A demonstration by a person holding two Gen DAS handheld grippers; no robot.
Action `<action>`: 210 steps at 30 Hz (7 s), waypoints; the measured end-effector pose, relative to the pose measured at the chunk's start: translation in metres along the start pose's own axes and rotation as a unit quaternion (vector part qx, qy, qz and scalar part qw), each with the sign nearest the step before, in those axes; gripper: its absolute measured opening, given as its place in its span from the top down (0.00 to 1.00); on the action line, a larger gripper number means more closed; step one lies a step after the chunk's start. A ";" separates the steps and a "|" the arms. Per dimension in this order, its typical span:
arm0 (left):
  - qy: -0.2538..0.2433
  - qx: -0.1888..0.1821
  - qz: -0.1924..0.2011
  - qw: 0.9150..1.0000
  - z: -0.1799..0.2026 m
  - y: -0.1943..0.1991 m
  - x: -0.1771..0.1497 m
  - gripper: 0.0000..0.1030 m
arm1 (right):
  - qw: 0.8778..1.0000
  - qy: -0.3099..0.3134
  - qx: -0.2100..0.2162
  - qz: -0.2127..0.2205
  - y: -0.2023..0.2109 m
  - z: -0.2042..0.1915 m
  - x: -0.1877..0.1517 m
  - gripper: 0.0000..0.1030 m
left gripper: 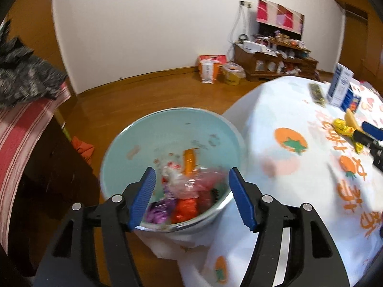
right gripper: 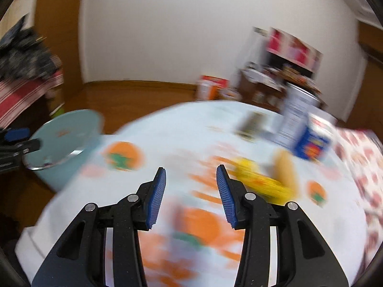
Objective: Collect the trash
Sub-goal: 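Move both grippers back over the yellow wrapper and sponge on the table, then grasp the yellow sponge with the right gripper while the left gripper grasps the yellow wrapper, then carry the yellow wrapper and sponge over the teal bin with both grippers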
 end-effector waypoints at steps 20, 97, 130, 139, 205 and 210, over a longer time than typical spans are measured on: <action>-0.039 -0.013 0.002 0.999 0.114 -0.026 0.049 0.26 | 0.987 -0.122 0.001 -0.104 -0.074 0.140 -0.041 0.79; -0.147 -0.112 0.002 0.983 0.256 -0.014 0.040 0.73 | 0.982 -0.165 -0.091 -0.014 0.038 0.168 -0.070 0.84; -0.062 -0.066 0.052 0.995 0.109 0.015 0.037 0.73 | 0.997 -0.081 -0.004 -0.002 -0.008 0.019 -0.008 0.84; -0.045 -0.052 0.059 0.996 0.082 0.020 0.038 0.73 | 0.998 -0.059 0.013 0.001 -0.014 -0.012 0.003 0.83; 0.044 0.044 0.065 0.996 -0.066 0.026 0.021 0.73 | 0.993 0.070 0.099 0.004 -0.038 -0.171 0.047 0.83; 0.050 0.047 0.060 0.996 -0.071 0.023 0.019 0.73 | 0.992 0.075 0.103 0.002 -0.040 -0.176 0.049 0.83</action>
Point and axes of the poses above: each gripper's, at about its wrist camera, not at the fingertips, and y roughly against the way its jaws point, z to its right, x to its top, the point moved 8 cm from there along -y, roughly the way its jaws point, and after that the axes turned 1 degree about y, right-handed, at the moved point
